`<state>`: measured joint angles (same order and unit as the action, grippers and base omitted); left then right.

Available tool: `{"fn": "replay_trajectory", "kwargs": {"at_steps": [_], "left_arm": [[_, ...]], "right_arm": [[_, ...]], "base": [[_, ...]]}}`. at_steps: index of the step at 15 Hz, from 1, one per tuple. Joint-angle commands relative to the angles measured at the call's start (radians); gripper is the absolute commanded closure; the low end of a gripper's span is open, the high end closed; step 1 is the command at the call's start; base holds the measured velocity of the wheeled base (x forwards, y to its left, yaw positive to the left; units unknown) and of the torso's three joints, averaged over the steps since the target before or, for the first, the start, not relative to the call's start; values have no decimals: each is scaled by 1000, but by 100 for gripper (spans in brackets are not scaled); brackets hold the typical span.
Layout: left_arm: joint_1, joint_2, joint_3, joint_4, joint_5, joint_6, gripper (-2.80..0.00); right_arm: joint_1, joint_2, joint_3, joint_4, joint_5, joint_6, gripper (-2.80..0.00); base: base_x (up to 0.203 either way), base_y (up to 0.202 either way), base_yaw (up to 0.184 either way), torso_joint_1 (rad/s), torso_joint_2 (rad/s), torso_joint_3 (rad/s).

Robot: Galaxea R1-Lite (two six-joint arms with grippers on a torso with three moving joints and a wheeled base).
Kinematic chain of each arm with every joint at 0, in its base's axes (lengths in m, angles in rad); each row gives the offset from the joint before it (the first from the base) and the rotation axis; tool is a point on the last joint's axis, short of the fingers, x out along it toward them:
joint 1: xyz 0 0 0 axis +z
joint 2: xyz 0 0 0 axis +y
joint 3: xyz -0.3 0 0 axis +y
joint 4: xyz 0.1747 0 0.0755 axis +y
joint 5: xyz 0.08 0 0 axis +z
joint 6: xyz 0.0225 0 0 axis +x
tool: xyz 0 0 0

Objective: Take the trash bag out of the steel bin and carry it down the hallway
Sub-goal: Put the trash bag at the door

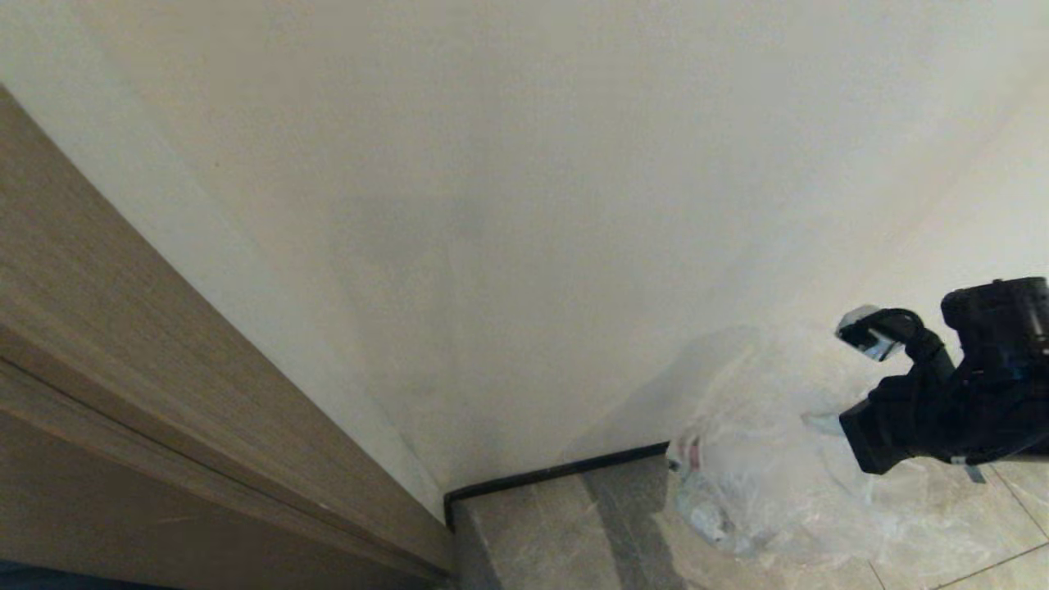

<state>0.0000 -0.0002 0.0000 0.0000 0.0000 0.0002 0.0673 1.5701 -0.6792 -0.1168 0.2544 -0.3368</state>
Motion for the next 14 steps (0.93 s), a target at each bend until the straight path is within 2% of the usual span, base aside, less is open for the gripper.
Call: {"fn": "replay_trajectory", "kwargs": {"at_steps": [1, 8, 10, 11, 14], "left_arm": [[0, 0, 0, 0, 0, 0, 0], [0, 0, 0, 0, 0, 0, 0], [0, 0, 0, 0, 0, 0, 0], [0, 0, 0, 0, 0, 0, 0], [0, 0, 0, 0, 0, 0, 0]], "right_arm": [[-30, 135, 11, -29, 11, -113, 0], [-35, 363, 13, -204, 24, -103, 0], [-55, 416, -2, -280, 52, -99, 0], [-65, 439, -5, -303, 69, -104, -280], [-72, 489, -28, -374, 49, -103, -280]], "base": [[0, 0, 0, 0, 0, 0], [0, 0, 0, 0, 0, 0], [0, 0, 0, 0, 0, 0], [0, 0, 0, 0, 0, 0], [0, 0, 0, 0, 0, 0]]}}
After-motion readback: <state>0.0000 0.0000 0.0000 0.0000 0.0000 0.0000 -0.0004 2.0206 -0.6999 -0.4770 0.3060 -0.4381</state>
